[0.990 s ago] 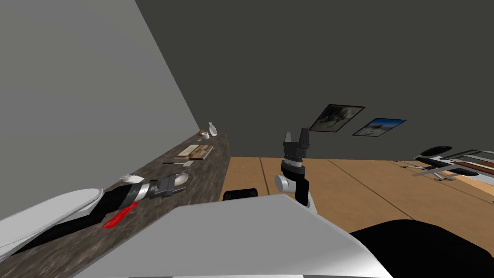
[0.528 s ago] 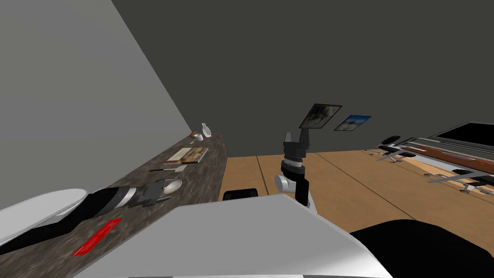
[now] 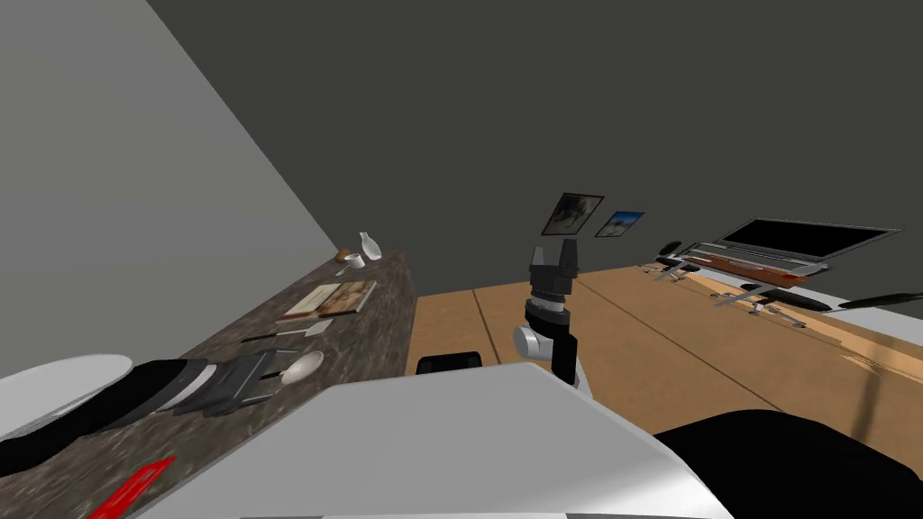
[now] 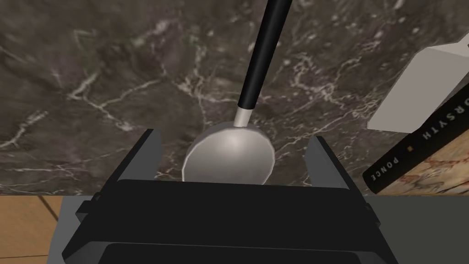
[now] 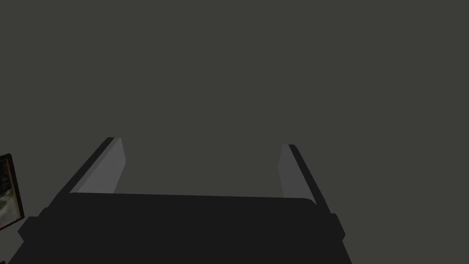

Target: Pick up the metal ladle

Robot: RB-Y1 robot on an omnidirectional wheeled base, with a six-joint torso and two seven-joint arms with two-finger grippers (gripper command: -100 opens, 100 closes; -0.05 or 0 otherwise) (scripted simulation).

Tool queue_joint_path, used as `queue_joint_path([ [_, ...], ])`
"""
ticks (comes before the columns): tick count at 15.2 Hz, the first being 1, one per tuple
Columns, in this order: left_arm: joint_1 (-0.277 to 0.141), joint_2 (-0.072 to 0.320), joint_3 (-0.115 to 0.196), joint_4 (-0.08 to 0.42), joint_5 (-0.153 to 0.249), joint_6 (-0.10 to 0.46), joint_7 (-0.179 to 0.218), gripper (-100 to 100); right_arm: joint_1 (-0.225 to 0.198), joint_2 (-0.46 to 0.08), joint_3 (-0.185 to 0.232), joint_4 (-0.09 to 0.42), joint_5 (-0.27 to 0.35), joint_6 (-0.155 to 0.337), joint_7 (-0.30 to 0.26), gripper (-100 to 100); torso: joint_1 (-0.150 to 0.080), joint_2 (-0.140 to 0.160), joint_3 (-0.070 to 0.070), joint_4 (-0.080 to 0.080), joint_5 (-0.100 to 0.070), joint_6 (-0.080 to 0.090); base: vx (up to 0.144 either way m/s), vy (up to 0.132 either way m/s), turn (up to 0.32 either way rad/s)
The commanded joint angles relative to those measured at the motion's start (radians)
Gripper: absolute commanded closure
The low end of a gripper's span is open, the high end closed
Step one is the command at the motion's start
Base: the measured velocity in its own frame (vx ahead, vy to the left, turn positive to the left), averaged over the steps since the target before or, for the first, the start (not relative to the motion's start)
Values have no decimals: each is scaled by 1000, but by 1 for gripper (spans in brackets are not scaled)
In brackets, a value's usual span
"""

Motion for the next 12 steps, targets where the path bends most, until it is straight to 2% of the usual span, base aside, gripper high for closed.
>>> queue_joint_path([
  [1, 4, 9, -2, 23, -39, -12, -10, -100, 0, 0, 0, 0, 0, 0, 0, 0, 0, 0, 0, 0, 0, 0, -2, 3, -176],
  [4, 25, 32, -3, 58, -114, -44, -20, -100, 0, 0, 0, 0, 0, 0, 0, 0, 0, 0, 0, 0, 0, 0, -2, 2, -223],
  [5, 25, 32, -3, 58, -120, -44, -20, -100, 0, 0, 0, 0, 0, 0, 0, 0, 0, -1, 0, 0, 0, 0, 1, 3, -188],
  [6, 35, 39, -5, 72, -153, -57, -24, -100, 0, 0, 0, 0, 0, 0, 0, 0, 0, 0, 0, 0, 0, 0, 4, -2, -237],
  [7, 35, 39, -5, 72, -155, -57, -24, -100, 0, 0, 0, 0, 0, 0, 0, 0, 0, -1, 0, 0, 0, 0, 4, 1, -164],
  [8, 44, 43, -7, 85, -186, -70, -28, -100, 0, 0, 0, 0, 0, 0, 0, 0, -1, -1, 0, 0, 0, 0, 5, -2, -167],
  [9, 44, 43, -7, 85, -186, -70, -28, -100, 0, 0, 0, 0, 0, 0, 0, 0, -1, -1, 0, 0, 0, 0, 5, -3, -142],
  [12, 65, 45, -16, 110, -251, -97, -36, -100, 0, 0, 0, 0, 0, 0, 0, 0, -1, -1, -1, 0, 0, 0, 9, -7, -194],
])
